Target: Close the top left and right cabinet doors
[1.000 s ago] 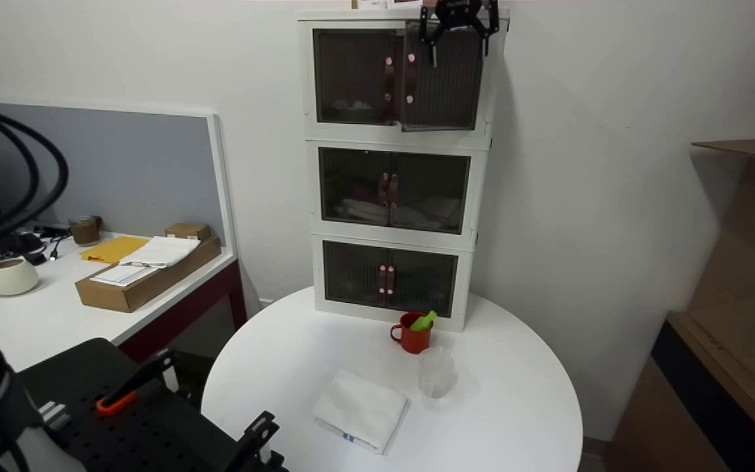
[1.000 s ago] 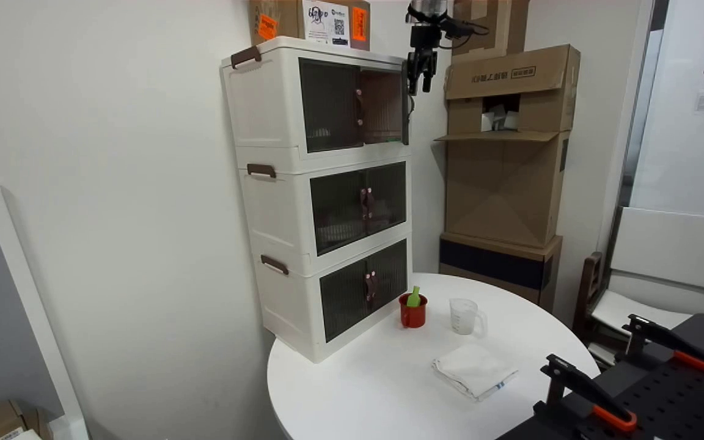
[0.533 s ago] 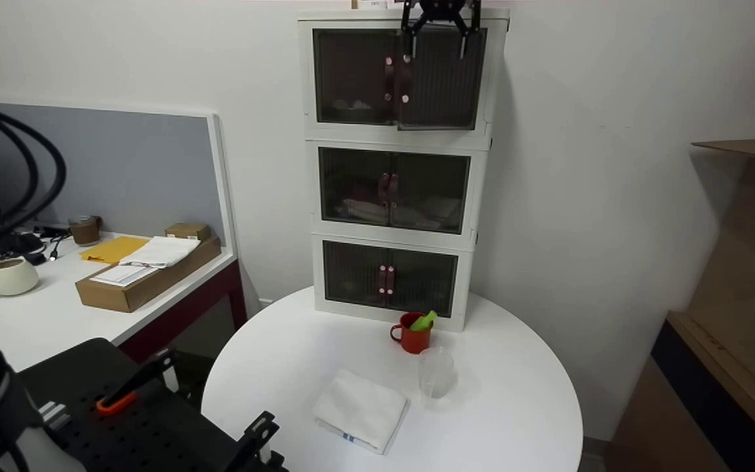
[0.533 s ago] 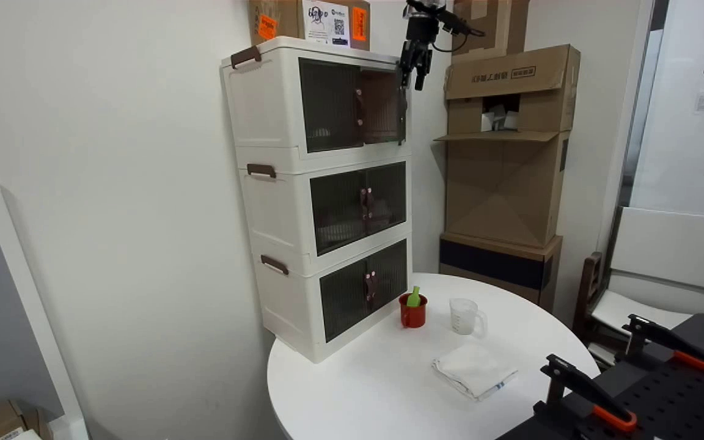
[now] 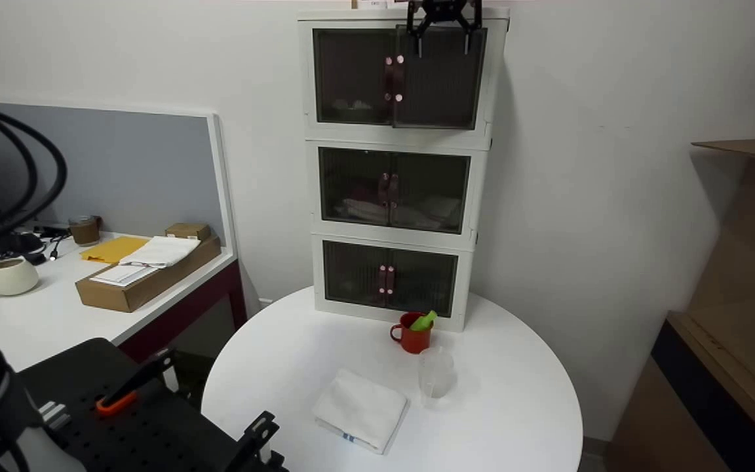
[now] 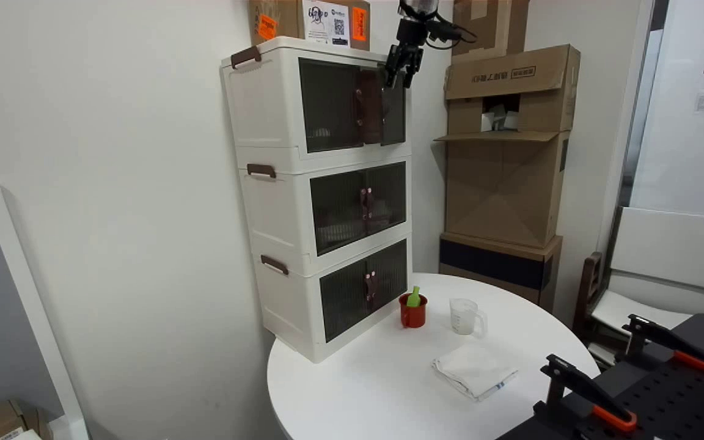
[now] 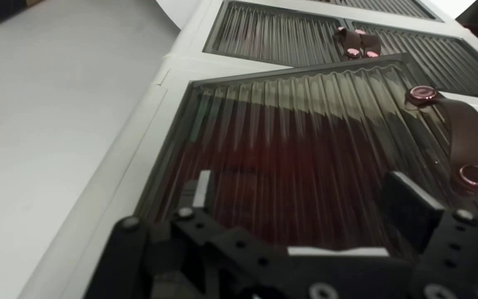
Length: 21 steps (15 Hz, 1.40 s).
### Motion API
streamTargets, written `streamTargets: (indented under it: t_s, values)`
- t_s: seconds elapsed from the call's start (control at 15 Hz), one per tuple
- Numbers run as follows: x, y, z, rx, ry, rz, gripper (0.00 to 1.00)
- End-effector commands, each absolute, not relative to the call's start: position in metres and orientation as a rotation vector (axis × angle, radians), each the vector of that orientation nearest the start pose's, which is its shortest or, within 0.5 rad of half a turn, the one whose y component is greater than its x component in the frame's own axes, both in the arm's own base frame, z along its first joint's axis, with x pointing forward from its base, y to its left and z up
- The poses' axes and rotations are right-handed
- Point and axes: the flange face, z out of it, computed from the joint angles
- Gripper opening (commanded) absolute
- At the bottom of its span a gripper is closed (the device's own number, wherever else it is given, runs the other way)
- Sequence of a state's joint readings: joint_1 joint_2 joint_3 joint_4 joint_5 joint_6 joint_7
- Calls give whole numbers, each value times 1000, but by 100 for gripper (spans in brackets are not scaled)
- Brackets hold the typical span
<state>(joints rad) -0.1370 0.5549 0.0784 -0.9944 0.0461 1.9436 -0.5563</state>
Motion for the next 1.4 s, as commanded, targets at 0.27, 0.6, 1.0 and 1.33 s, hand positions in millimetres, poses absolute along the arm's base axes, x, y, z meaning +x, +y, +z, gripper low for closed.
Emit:
streamTargets:
  t_s: [0.27,0.6,1.0,1.33]
  values:
    - [753,-31,586,-2995,-573,-818,100]
    - [757,-31,585,-2995,-416,-871,100]
    - [765,-26,567,-3010,-257,-885,100]
    - [756,-25,561,-3023,-322,-775,100]
